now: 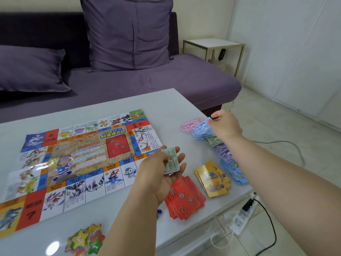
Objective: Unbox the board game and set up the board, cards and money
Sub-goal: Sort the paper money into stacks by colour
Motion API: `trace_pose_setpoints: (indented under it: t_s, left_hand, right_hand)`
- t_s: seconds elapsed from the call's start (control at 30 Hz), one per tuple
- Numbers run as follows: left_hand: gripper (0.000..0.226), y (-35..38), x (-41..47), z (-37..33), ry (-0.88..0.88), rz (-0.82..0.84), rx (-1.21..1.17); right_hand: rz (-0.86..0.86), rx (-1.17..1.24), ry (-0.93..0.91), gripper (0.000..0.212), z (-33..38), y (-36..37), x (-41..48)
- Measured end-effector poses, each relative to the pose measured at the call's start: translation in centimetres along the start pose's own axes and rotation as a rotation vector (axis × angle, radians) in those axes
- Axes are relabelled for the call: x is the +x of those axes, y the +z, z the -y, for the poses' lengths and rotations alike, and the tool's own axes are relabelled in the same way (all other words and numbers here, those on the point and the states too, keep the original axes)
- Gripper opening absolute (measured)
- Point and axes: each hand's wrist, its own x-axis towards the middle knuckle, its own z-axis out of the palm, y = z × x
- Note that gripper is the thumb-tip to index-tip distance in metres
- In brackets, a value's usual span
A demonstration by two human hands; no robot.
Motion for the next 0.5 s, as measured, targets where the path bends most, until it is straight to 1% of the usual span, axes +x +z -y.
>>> trace_pose_setpoints:
  t_s: [0.07,0.1,0.13,0.17,0.2,0.23,0.27,0.33,0.37,0.43,0.5]
  left_hand:
    - [0.036,-0.2,0.2,-0.2,-0.008,0.018,0.0]
    - [0.039,-0.2,0.2,-0.2,-0.005,0.032,0.014]
    - [0.042,-0.3,0.3,-0.3,0.001,0.05,0.035]
    - [0.044,-0.3,0.4,-0.3,0.008,0.07,0.062]
    - [0.045,-0.3,0.4,-0.2,0.016,0.089,0.092]
    - [0.046,-0.2,0.3,-0.1,0.026,0.104,0.121]
    - [0.047,-0.1,0.2,0.0,0.037,0.116,0.153]
    - [0.049,-0.1,0.0,0.2,0.071,0.14,0.222]
    - [0.049,-0.1,0.0,0.3,0.088,0.144,0.266]
    - [0.047,0.0,-0.2,0.6,0.11,0.133,0.347]
    - [0.041,0.1,-0.4,0.8,0.111,0.108,0.37]
  right_hand:
    - [-0.033,-0.16,0.01,0.035,-0.2,0.2,0.5]
    - [-0.062,-0.183,-0.01,0.036,-0.1,0.1,0.3]
    - [-0.069,-0.155,-0.045,0.033,0.2,-0.2,-0.1]
    - [-0.037,-0.077,-0.094,0.028,0.7,-0.4,-0.8]
    - [0.03,0.026,-0.143,0.022,1.3,-0.8,-1.7]
    - [0.136,0.122,-0.171,0.02,2.1,-1.3,-2.9]
    - [0.274,0.174,-0.175,0.022,2.9,-2.0,-4.3]
    - [0.537,0.11,-0.164,0.031,4.0,-3.1,-6.6]
    - [0.614,0.062,-0.169,0.031,4.1,-3.3,-7.3]
    - [0.657,0.017,-0.195,0.026,3.9,-3.4,-8.0]
    - [0.668,0.038,-0.211,0.02,3.6,-3.4,-8.2]
